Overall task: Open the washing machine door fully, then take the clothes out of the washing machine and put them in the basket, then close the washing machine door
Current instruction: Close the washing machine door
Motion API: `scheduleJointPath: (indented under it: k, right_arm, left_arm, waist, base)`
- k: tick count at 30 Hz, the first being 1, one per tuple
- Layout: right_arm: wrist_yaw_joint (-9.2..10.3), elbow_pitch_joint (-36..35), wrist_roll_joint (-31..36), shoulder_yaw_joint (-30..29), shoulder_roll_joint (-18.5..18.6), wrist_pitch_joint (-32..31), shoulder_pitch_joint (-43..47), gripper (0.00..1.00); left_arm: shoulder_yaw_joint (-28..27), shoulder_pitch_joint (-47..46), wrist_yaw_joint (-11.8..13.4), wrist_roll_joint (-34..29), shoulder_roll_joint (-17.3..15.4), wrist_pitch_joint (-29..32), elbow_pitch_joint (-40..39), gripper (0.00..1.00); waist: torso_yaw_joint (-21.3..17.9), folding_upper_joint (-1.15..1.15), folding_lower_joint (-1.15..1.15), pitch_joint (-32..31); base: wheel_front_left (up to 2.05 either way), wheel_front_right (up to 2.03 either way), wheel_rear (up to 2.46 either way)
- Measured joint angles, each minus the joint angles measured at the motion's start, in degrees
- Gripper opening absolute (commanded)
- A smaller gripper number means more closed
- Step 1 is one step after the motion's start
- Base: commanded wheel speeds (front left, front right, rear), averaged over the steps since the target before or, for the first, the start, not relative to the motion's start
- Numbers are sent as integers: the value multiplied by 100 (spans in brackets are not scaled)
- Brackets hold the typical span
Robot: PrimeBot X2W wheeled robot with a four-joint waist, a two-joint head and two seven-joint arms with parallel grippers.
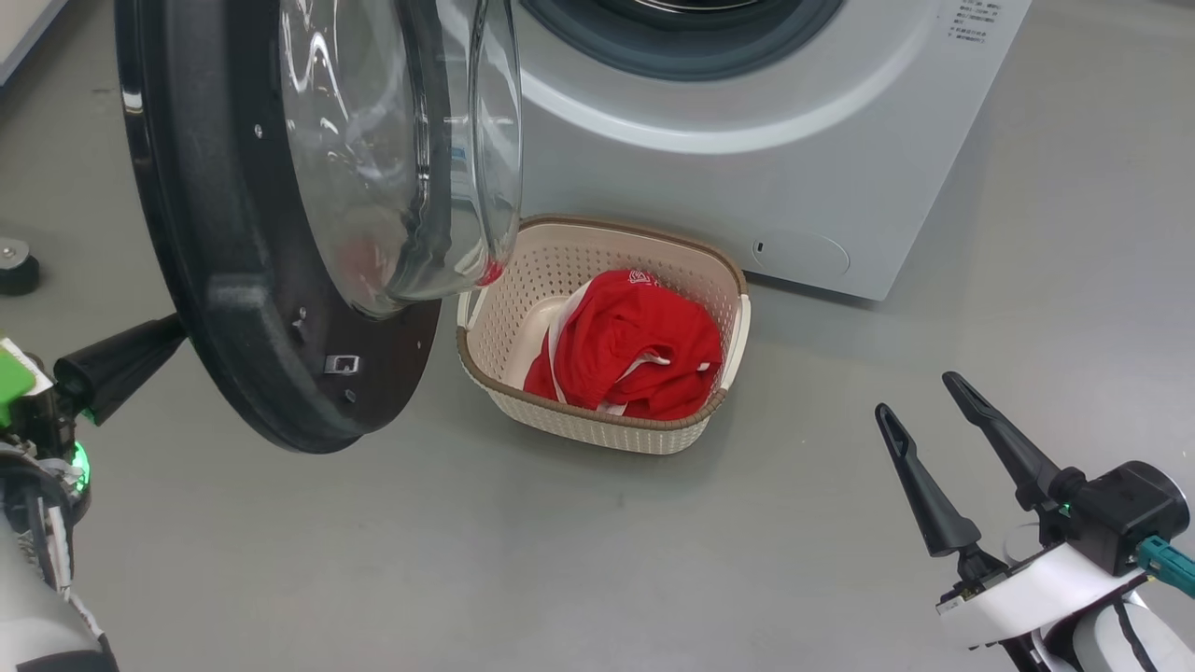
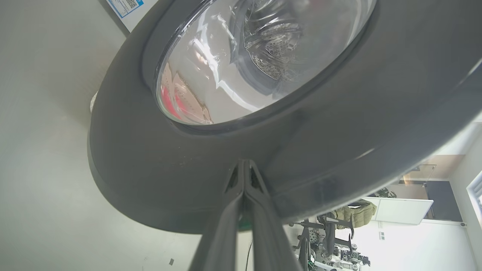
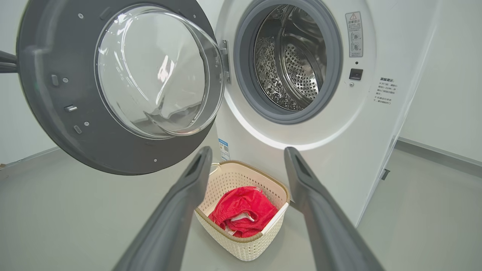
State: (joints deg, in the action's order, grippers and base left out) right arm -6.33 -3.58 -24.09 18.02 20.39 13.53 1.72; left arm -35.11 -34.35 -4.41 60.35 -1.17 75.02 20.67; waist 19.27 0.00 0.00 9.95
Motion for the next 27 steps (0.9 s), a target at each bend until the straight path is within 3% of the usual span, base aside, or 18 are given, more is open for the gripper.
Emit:
scheduleJointPath:
  k: [10,17,27]
  right_arm:
    - [1,34,0,16,-42,9,-3,100]
    - [1,74,0,16,-66,16,-4,100]
    - [54,178,-1,9,-160,41,-2,100]
  left_arm:
    - [181,191,-15,218,26,52,-354,0]
    - [91,226,-65,187,41,-515,-722,0]
    - [271,472,-253,-872,-41,-1740,-1548,0]
  waist:
    - [-34,0,0,-45]
    - [-74,0,0,-62]
    - [-51,0,0,-169]
  base:
    - [0,0,0]
    - [0,0,0]
    - [0,0,0]
